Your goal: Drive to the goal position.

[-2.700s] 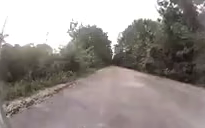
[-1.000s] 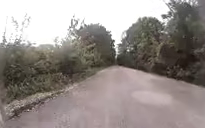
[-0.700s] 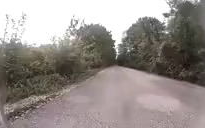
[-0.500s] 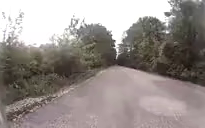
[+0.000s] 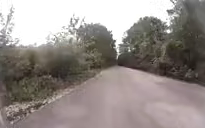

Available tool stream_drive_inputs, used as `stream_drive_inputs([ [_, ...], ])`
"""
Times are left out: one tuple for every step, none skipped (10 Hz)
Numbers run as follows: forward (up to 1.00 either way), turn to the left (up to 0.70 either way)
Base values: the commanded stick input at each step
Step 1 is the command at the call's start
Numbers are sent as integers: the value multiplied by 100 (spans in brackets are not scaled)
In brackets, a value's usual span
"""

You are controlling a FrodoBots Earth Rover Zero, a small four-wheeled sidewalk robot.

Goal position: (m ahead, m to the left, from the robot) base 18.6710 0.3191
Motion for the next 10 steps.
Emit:
stream_drive_inputs([
  [70,0],
  [70,0],
  [70,-2],
  [70,-2],
  [70,-19],
  [70,-34],
  [70,-33],
  [70,-25],
  [70,0],
  [70,0],
])
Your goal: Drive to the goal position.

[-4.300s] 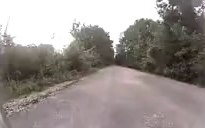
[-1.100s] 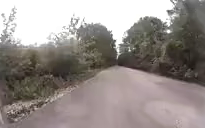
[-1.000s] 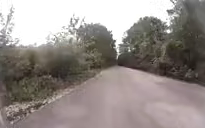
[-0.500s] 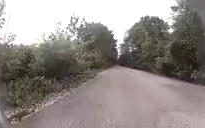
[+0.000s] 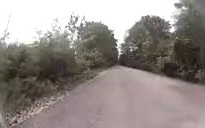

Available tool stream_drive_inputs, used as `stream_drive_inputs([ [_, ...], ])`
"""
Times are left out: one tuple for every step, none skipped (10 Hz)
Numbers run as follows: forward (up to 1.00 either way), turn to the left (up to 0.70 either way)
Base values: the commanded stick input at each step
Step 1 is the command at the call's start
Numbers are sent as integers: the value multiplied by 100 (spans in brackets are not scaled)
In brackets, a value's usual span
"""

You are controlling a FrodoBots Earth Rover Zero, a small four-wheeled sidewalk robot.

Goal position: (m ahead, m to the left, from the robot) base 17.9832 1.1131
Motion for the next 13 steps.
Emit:
stream_drive_inputs([
  [70,0],
  [70,0],
  [70,0],
  [70,0],
  [70,0],
  [70,0],
  [70,0],
  [70,0],
  [70,-2],
  [70,0],
  [70,0],
  [70,0],
  [70,0],
])
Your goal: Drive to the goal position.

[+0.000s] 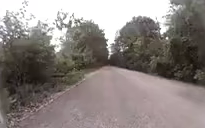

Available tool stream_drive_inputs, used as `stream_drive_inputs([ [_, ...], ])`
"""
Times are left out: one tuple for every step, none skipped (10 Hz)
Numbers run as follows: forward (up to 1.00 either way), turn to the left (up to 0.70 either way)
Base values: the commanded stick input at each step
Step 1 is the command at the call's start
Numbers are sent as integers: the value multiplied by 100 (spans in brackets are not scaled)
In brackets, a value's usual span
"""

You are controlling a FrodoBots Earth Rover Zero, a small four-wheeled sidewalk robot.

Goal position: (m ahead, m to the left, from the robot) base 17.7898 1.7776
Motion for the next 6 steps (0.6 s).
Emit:
stream_drive_inputs([
  [70,0],
  [70,0],
  [70,0],
  [70,0],
  [70,0],
  [70,0],
])
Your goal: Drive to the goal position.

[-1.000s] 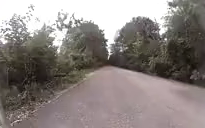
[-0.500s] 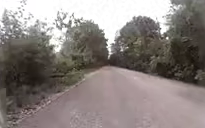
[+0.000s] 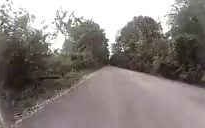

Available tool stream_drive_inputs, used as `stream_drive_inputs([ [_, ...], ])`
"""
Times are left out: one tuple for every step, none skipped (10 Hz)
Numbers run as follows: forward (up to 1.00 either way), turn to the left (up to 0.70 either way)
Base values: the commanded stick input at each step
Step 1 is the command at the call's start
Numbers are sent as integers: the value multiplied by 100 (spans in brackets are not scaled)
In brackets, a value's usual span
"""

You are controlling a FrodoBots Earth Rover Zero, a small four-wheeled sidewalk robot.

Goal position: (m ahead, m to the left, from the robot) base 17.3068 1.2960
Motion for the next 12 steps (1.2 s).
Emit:
stream_drive_inputs([
  [70,0],
  [70,0],
  [70,0],
  [70,0],
  [70,0],
  [70,0],
  [70,0],
  [70,0],
  [70,0],
  [70,0],
  [70,0],
  [70,0],
])
